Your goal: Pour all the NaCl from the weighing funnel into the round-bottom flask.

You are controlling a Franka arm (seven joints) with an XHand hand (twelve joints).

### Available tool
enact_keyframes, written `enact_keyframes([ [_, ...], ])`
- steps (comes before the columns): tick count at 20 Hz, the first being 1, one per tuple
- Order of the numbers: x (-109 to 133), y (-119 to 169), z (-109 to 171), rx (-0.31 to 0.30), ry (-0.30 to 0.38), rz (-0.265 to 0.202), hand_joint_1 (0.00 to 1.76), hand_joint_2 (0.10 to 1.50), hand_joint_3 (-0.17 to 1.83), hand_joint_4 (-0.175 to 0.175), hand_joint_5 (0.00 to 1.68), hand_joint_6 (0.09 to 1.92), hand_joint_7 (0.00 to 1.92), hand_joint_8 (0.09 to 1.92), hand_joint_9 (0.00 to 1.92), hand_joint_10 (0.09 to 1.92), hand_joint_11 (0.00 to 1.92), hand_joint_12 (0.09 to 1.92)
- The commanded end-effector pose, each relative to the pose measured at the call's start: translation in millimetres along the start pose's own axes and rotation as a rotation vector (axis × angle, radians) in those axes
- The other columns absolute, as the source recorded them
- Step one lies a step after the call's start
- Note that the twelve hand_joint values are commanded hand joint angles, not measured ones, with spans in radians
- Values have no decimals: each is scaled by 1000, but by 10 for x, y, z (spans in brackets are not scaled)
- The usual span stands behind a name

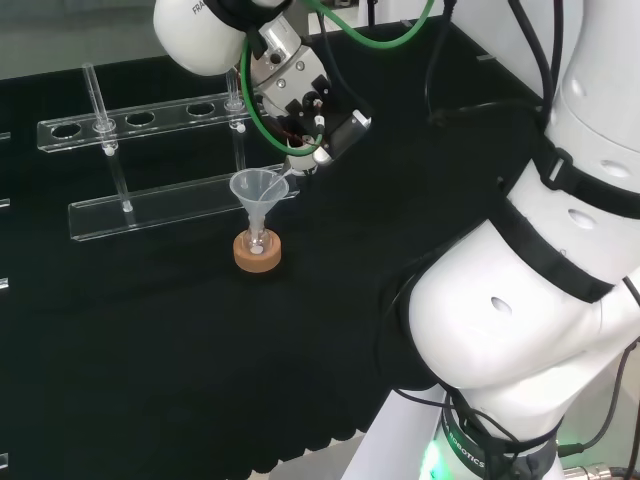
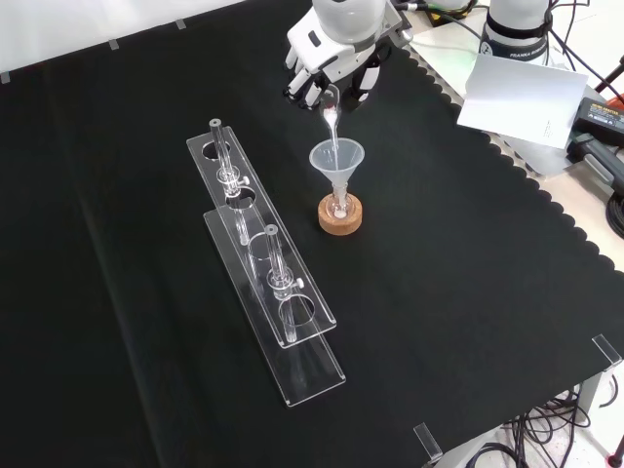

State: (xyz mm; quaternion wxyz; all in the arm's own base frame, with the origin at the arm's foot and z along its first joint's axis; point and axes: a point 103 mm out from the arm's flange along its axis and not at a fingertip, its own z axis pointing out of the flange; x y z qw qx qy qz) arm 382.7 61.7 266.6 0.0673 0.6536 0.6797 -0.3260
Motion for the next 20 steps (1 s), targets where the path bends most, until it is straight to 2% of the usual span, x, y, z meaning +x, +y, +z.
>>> enact_keyframes([
  [1,-1,1,-13,9,-17,1,1134,727,456,175,1382,389,660,705,1188,165,1017,918],
  [3,12,3,-40,25,-37,18,1134,728,456,175,1382,389,659,705,1188,165,1017,917],
  [20,31,25,-59,23,-75,4,1133,729,452,175,1383,387,651,708,1185,161,1018,916],
])
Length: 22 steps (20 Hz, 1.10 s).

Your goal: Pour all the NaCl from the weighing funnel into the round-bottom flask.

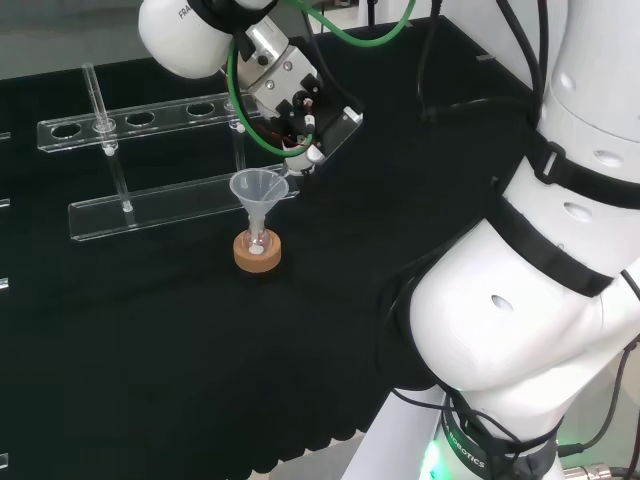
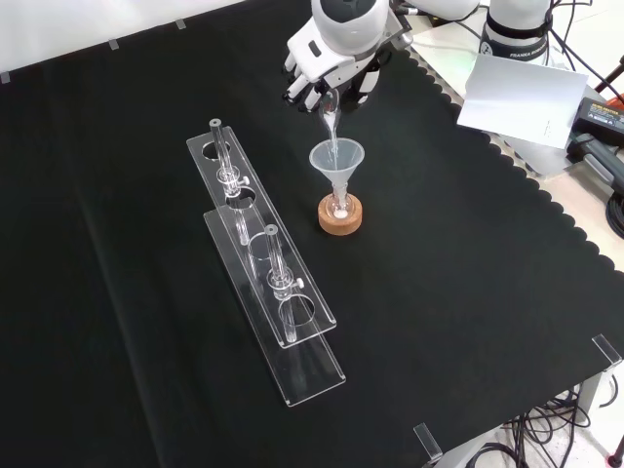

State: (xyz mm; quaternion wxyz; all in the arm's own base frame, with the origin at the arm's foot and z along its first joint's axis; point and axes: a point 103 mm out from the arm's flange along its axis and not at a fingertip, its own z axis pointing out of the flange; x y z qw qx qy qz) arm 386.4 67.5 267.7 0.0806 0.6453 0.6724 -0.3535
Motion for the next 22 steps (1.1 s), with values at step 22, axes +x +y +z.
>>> enact_keyframes([
  [22,71,-13,-121,8,-96,4,1134,730,449,175,1384,383,642,711,1183,157,1018,915],
])
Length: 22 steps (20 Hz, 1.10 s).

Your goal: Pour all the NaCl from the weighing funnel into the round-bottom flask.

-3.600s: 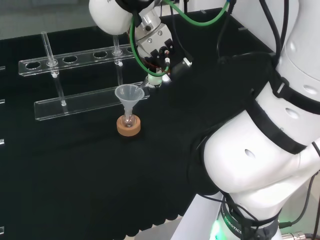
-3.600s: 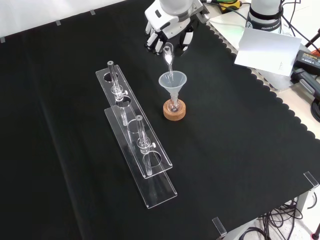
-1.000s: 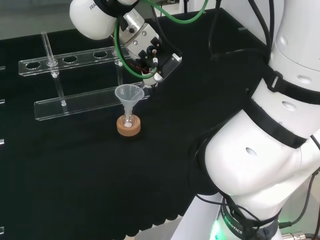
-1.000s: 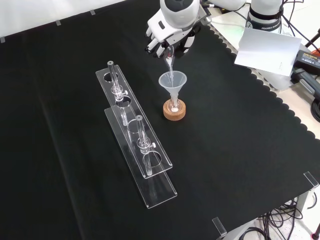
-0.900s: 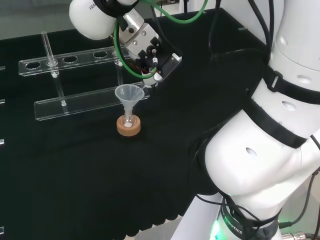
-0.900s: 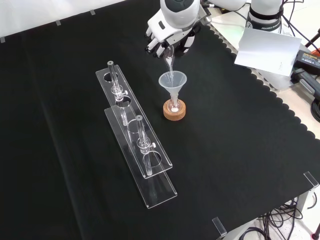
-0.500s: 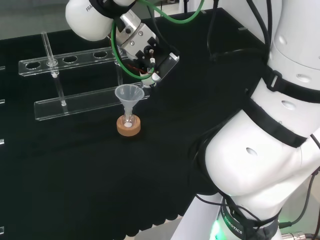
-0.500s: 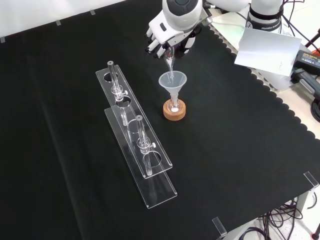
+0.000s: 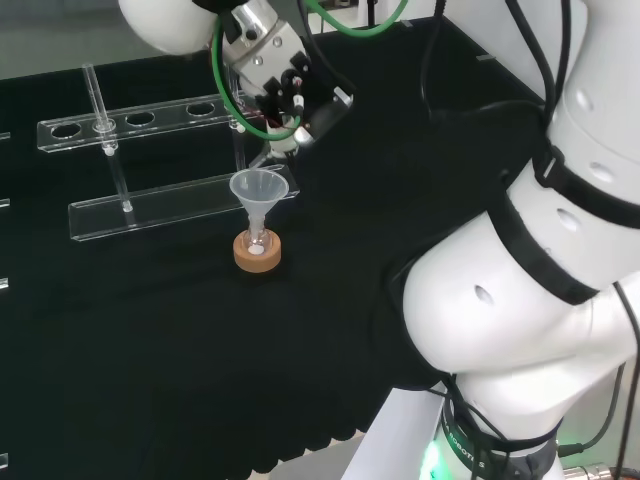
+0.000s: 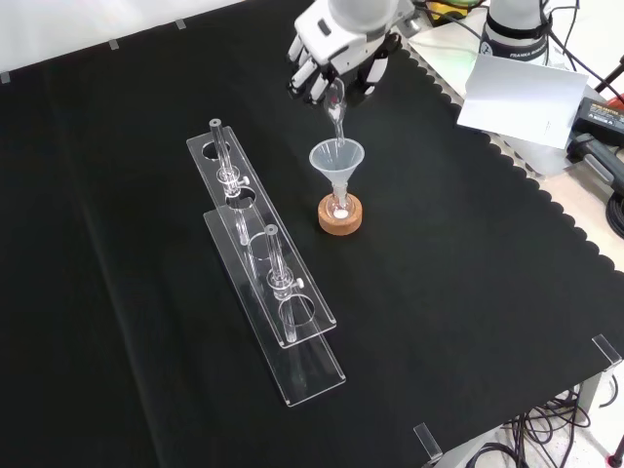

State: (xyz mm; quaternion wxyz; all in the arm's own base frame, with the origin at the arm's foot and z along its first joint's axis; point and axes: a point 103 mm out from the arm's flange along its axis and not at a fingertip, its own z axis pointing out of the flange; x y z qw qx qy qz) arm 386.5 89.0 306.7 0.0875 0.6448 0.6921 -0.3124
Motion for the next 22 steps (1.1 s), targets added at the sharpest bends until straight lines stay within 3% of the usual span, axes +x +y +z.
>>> enact_keyframes([
  [1,98,129,313,88,-142,15,1134,730,449,175,1385,383,641,711,1183,157,1018,915],
  [8,57,130,357,94,-129,17,1134,730,449,175,1385,381,638,711,1182,156,1017,915],
  [22,66,104,270,51,-144,11,1134,730,448,175,1387,378,631,711,1180,153,1017,915],
])
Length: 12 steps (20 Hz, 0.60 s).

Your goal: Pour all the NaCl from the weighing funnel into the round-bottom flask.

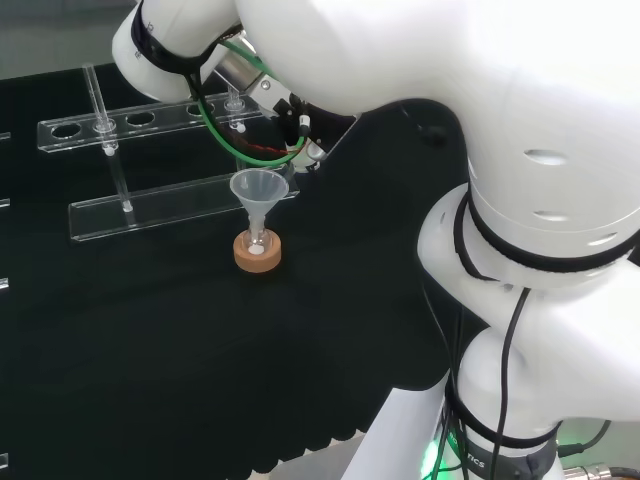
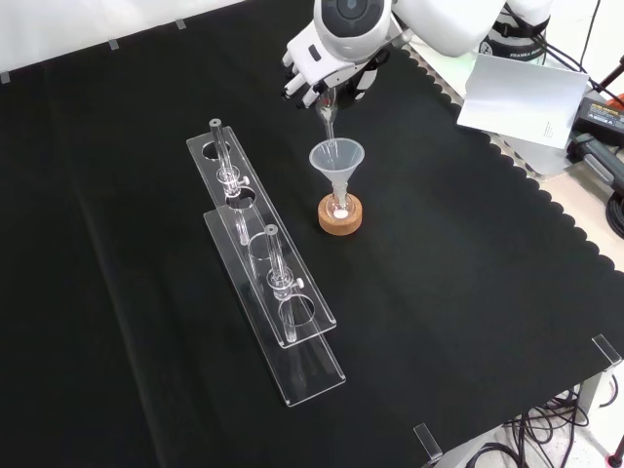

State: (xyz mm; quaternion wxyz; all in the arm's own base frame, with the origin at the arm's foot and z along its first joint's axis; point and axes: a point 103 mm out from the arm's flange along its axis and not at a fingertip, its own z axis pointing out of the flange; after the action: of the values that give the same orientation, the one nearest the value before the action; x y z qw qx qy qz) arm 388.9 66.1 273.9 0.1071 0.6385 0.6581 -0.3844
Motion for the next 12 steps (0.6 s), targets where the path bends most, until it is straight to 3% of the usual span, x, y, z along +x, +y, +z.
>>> enact_keyframes([
  [1,68,-44,-110,-44,-15,-19,1134,731,448,175,1387,378,630,711,1180,153,1017,915],
  [12,81,-76,-180,-49,-51,-18,1134,731,447,175,1387,376,628,712,1179,151,1018,914],
])
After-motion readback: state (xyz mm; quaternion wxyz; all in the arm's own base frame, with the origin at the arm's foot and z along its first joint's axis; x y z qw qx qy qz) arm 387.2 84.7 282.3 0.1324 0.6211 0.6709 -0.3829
